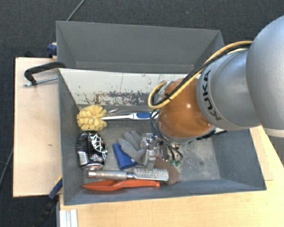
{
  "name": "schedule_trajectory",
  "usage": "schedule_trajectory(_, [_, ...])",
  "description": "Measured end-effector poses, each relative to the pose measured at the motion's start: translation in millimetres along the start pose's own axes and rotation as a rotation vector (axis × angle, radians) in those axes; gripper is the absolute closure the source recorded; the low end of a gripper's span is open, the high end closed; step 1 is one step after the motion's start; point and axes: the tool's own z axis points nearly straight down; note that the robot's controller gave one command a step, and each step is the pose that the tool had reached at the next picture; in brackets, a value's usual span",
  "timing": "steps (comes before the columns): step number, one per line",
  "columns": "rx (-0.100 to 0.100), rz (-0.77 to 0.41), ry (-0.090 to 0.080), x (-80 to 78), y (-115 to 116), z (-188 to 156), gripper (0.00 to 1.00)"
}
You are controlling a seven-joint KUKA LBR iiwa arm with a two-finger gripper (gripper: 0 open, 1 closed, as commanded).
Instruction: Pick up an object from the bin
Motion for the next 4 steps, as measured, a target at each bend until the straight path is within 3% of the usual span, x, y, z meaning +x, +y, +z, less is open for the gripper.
schedule_trajectory(2, [0.0, 0.0, 0.001, 0.6, 0, -7, 1.0])
schedule_trajectory(4, [0.0, -0.001, 0.005, 0.9, 0, -40, 1.0])
